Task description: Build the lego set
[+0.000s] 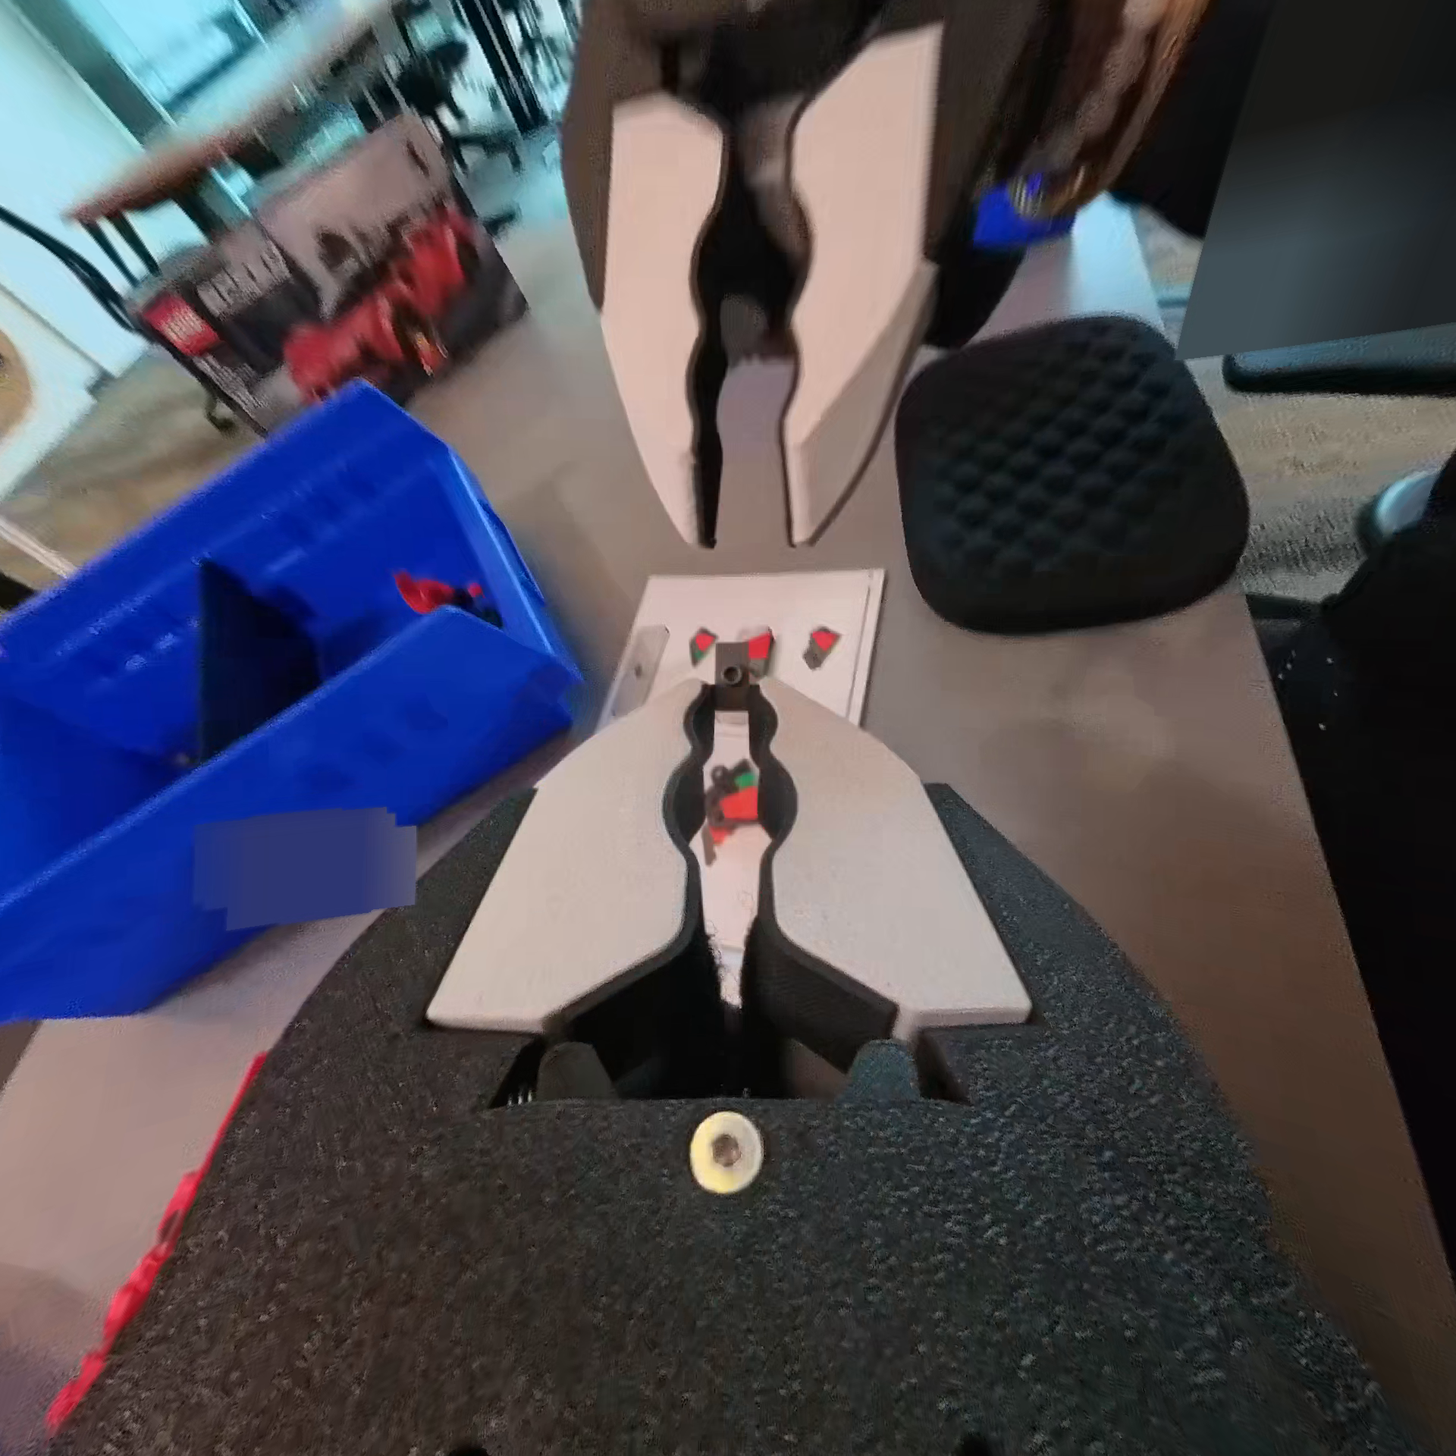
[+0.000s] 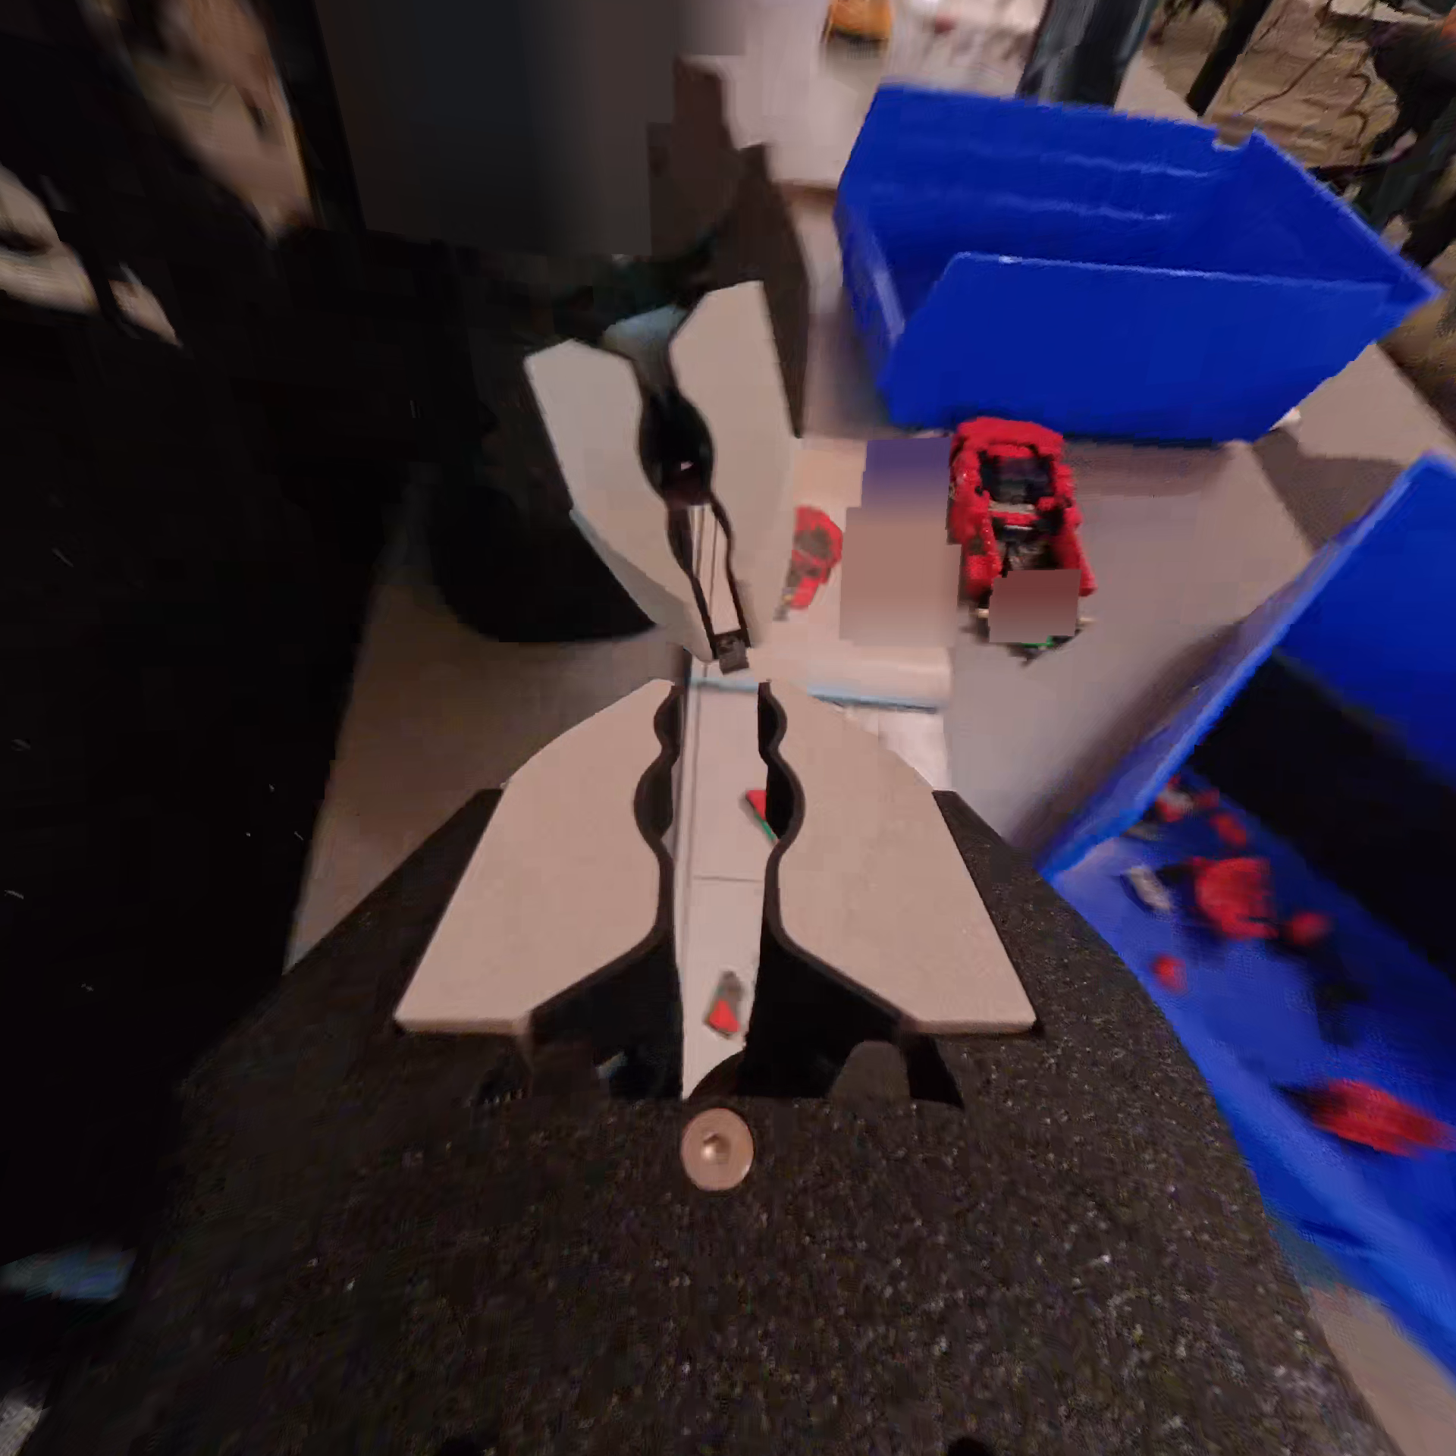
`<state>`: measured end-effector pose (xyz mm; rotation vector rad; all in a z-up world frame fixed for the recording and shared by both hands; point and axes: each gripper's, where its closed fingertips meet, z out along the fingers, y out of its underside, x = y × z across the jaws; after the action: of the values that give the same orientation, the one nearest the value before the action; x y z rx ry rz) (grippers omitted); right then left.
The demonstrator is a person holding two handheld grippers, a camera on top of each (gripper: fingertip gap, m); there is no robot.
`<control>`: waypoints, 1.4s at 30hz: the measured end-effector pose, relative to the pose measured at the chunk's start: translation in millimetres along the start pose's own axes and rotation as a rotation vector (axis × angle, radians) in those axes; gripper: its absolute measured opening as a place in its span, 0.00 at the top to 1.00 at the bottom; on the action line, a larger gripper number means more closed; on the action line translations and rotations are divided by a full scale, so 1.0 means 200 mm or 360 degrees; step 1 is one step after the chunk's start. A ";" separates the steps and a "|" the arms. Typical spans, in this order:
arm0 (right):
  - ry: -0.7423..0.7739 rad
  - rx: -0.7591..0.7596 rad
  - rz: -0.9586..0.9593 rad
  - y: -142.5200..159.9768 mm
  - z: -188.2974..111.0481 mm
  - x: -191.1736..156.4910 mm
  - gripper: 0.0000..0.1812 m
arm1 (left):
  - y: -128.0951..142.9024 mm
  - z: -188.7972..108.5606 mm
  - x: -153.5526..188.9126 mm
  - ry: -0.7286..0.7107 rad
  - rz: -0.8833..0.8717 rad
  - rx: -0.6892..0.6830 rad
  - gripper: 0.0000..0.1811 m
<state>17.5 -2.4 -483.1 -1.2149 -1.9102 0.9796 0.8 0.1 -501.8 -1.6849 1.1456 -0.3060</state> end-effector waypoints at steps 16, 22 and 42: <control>-0.0004 -0.0498 -0.0326 0.20 0.12 0.00 0.95 | 0.09 0.09 0.06 0.0090 -0.0062 -0.0168 0.93; -0.0101 -0.0752 -0.0211 0.50 0.13 0.10 0.95 | 0.33 0.13 0.06 0.0086 -0.0280 -0.0472 0.88; -0.0361 -0.0707 -0.0138 0.53 0.26 0.10 0.95 | 0.50 0.24 0.01 0.0084 -0.0420 -0.0694 0.97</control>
<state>13.2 33.9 -598.1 -1.2889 -2.4294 0.6888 -19.3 26.1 -608.7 -2.2320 1.0805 -0.2786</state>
